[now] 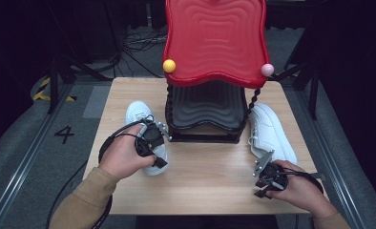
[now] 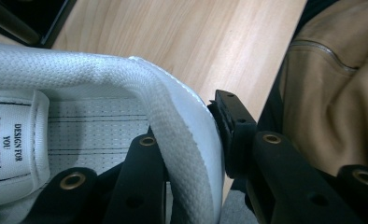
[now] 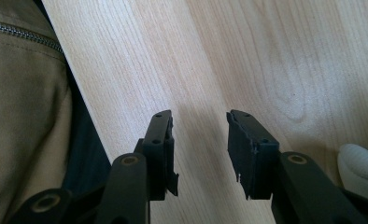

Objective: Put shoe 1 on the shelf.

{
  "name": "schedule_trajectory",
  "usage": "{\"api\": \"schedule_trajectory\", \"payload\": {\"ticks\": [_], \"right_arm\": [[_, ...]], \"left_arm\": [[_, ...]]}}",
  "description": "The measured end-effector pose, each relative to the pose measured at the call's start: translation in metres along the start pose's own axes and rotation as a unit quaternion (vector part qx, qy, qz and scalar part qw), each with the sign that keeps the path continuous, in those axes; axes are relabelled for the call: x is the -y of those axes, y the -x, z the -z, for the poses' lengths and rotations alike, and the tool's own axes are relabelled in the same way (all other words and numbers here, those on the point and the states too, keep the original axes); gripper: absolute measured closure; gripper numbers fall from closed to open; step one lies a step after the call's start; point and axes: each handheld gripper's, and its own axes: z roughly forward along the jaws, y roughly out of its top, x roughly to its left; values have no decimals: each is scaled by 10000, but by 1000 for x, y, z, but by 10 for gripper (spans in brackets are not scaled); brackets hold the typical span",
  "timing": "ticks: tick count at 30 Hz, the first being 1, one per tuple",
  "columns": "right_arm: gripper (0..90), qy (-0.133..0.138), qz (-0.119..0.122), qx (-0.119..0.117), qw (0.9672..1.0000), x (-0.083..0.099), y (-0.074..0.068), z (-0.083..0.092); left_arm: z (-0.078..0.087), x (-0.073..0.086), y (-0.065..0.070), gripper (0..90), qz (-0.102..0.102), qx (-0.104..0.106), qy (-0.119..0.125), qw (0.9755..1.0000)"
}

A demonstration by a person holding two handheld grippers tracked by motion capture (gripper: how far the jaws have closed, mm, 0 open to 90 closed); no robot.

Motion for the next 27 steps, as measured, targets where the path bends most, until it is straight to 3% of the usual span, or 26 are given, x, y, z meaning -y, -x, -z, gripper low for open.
{"api": "schedule_trajectory", "payload": {"ticks": [5, 9, 10, 15, 22, 27], "right_arm": [[607, 2, -12, -13, 10000, 0, 0, 0], [606, -8, 59, 21, 10000, 0, 1, 0], [604, 10, 85, 19, 10000, 1, 2, 0], [604, 42, 1, -14, 10000, 1, 1, 0], [604, 76, -27, -34, 10000, 3, 1, 1], [605, 91, -65, 27, 9999, 6, 1, 2]], "left_arm": [[22, -6, 3, 738, -130, 12, 8, 9999], [34, -10, 6, 738, -234, -112, -48, 9997], [43, -12, 7, 739, -286, -178, -51, 9994], [63, -17, 11, 738, -333, -305, 32, 9990], [94, -27, 16, 736, -518, -664, 103, 9964], [116, -36, 18, 734, -611, -997, 140, 9930]]}}
